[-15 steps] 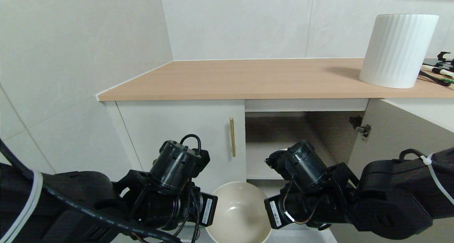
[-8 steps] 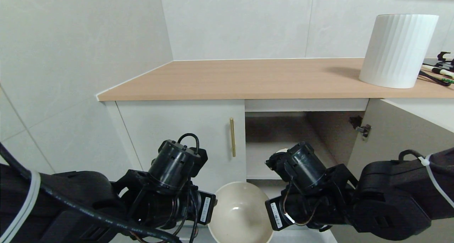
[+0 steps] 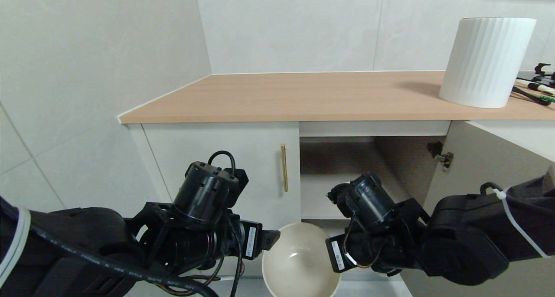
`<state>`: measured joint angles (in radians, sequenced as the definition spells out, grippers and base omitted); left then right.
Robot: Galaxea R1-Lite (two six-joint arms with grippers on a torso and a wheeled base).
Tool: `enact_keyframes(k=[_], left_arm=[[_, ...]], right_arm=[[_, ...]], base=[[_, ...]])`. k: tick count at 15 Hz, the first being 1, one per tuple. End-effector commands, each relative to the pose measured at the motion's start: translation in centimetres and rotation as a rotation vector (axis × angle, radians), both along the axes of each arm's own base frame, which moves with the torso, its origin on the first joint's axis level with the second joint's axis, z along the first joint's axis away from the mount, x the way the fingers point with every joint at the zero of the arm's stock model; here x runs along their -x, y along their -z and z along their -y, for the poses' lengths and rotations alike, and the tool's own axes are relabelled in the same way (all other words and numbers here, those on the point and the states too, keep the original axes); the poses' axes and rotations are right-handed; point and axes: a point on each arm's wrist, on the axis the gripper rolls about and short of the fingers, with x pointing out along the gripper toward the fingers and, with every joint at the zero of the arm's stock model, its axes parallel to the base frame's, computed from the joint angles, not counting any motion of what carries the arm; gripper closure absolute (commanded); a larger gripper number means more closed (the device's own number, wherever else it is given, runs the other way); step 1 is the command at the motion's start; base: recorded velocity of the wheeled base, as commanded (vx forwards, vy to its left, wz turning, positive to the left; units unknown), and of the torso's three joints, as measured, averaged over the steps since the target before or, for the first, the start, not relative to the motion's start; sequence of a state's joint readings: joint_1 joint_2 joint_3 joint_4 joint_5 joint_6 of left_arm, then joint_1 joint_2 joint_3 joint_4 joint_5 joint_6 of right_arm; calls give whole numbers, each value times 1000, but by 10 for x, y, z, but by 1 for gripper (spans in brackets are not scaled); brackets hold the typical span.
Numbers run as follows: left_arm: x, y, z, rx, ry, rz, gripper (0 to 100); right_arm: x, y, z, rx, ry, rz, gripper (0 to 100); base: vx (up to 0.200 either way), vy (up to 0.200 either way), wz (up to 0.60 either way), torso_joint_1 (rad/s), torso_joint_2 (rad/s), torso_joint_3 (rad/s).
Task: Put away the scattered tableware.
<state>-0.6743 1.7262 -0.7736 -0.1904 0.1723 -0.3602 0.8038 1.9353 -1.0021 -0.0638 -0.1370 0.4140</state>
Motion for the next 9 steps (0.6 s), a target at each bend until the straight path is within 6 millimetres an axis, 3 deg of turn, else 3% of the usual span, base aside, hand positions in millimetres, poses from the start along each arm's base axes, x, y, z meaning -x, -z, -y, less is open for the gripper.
enact_keyframes(k=[1, 5, 9], left_arm=[[1, -2, -1, 5, -1, 5, 0], [0, -3, -1, 8, -3, 7, 0], [-1, -7, -2, 45, -32, 22, 0]], right_arm=[[-32, 15, 15, -6, 123, -15, 100], [-80, 36, 50, -70, 317, 11, 100], [-144, 66, 84, -134, 592, 93, 100]], base=[[0, 0, 0, 0, 0, 0], [0, 0, 0, 0, 0, 0], [0, 0, 0, 0, 0, 0]])
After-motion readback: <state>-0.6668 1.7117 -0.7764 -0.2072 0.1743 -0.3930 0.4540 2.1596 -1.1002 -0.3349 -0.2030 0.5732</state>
